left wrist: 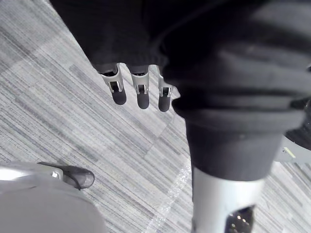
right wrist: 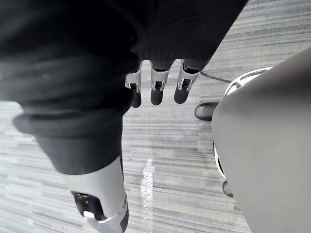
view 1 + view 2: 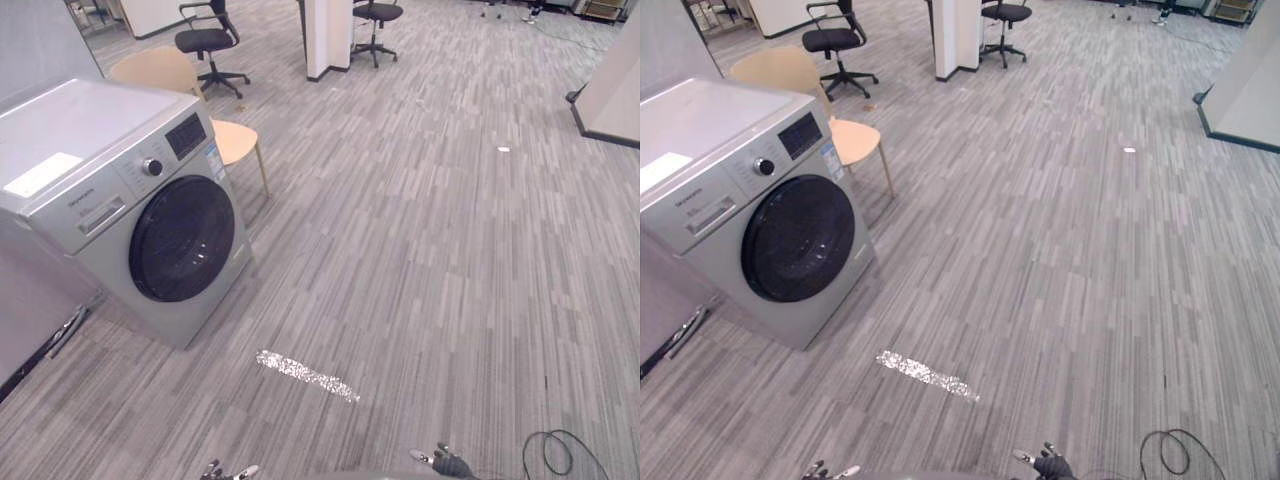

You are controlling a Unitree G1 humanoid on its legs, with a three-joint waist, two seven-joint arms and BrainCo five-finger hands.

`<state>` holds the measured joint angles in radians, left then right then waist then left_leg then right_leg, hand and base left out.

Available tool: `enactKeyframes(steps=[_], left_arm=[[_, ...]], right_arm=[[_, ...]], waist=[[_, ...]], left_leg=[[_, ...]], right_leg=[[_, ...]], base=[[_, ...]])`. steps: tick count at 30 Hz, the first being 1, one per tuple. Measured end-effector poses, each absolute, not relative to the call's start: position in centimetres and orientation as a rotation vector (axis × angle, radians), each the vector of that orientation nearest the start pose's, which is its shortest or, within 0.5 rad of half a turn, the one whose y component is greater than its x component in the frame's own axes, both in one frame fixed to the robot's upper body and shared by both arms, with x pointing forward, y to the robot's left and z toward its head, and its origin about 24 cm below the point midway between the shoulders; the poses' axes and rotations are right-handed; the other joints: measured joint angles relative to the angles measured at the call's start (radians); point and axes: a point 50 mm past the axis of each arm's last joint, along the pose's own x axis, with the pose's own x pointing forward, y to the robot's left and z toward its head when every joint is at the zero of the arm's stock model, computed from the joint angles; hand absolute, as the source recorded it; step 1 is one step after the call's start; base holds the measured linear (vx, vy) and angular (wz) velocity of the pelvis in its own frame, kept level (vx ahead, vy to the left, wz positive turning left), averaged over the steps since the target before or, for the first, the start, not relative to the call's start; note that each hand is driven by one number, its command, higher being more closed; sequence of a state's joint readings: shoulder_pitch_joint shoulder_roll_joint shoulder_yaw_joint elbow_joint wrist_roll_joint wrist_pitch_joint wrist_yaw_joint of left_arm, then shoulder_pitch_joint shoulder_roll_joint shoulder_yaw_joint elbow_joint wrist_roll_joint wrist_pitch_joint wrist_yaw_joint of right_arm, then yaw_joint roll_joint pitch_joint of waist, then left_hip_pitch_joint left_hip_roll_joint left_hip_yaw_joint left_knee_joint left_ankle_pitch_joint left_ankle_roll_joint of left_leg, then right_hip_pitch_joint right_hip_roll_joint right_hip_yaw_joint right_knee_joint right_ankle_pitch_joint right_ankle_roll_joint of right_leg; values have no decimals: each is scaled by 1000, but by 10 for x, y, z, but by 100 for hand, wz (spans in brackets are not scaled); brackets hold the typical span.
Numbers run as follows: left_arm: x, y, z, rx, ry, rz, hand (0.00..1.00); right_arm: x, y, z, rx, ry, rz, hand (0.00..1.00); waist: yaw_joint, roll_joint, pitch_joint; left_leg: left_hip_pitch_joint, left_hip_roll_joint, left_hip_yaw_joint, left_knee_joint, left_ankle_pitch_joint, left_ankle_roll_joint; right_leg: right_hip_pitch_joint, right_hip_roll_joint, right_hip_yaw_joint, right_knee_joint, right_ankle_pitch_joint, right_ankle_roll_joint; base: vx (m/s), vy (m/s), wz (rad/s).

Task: Organize washtable

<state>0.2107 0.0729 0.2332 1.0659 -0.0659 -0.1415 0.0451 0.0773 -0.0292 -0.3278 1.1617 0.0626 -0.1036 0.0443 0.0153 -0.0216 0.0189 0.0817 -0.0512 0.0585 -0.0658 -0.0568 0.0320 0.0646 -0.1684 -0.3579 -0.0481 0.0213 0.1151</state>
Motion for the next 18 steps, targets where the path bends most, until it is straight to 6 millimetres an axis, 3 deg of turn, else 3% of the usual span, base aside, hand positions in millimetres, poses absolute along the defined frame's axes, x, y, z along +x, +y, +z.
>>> enactKeyframes(steps=[18], left_arm=[[44,215,-164,-44,1113,367,0]], right_arm=[[75,-198,-168,248,1092,-371,0]], waist=[[1,9,7]], left_leg=[[6,1,14,-6,0,-1]], right_leg=[[0,-1,9,13,-3,1]], base=[[-8,-4,-1]])
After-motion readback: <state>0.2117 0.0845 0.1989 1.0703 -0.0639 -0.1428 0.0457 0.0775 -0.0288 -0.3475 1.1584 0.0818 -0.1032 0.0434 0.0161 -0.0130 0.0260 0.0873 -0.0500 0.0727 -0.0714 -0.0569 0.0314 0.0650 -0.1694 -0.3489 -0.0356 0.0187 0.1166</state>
